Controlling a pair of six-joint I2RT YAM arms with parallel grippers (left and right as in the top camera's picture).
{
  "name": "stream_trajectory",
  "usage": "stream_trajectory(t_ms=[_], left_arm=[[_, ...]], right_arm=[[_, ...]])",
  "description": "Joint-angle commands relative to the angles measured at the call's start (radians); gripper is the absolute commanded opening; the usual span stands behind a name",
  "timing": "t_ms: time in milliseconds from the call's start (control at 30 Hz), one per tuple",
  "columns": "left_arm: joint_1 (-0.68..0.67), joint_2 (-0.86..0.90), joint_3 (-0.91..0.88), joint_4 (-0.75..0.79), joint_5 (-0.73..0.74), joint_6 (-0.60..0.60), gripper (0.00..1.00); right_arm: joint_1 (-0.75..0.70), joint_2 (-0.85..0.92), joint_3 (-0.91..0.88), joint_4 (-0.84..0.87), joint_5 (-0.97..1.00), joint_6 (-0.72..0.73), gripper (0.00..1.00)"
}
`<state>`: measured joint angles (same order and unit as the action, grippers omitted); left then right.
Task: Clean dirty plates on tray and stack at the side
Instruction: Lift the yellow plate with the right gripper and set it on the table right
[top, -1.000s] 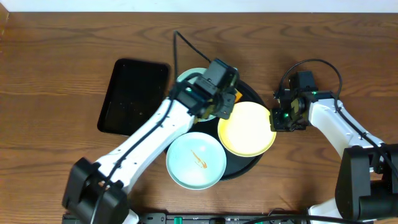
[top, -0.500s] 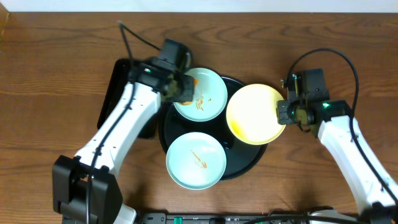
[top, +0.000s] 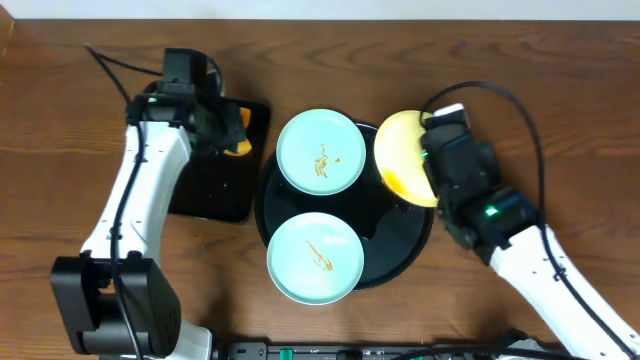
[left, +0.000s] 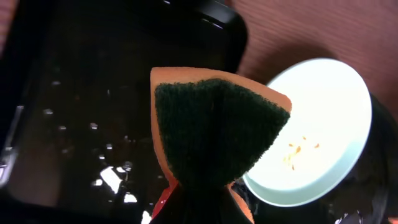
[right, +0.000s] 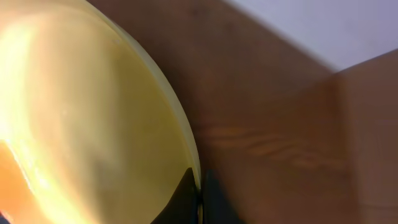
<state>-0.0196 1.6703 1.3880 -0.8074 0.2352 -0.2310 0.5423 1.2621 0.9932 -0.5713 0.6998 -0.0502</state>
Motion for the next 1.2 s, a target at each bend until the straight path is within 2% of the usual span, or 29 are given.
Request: stream_trajectory(t_ms=[0, 233, 533, 633, 833, 1033, 1167], left_arm=[[0.027, 0.001, 0.008, -0.003, 0.019, 0.018, 0.08], [0.045, 0.002, 0.008, -0.003, 0.019, 0.018, 0.08], [0.045, 0.002, 0.008, -0.003, 0.019, 0.018, 0.08], [0.045, 0.002, 0.008, -0.003, 0.019, 0.018, 0.08], [0.045, 0.002, 0.008, -0.003, 0.019, 0.018, 0.08], [0.045, 0.002, 0.008, -0.003, 0.019, 0.018, 0.08], [0.045, 0.002, 0.008, -0.003, 0.019, 0.018, 0.08]], right_arm=[[0.074, 0.004, 0.015, 0.028, 0.282, -0.034, 0.01], [0.161, 0.004, 0.015, 0.087, 0.413, -0.035, 0.01], [0.179, 0.004, 0.015, 0.132, 0.466, -0.063, 0.01], [0.174, 0.004, 0.015, 0.112, 0.399, 0.056, 0.01], [0.099, 0.006, 0.014, 0.014, 0.11, 0.294, 0.01], [-0.065, 0.007, 0.014, 0.003, 0.023, 0.431, 0.01], [-0.235, 0.013, 0.014, 0.003, -0.139, 0.509, 0.01]])
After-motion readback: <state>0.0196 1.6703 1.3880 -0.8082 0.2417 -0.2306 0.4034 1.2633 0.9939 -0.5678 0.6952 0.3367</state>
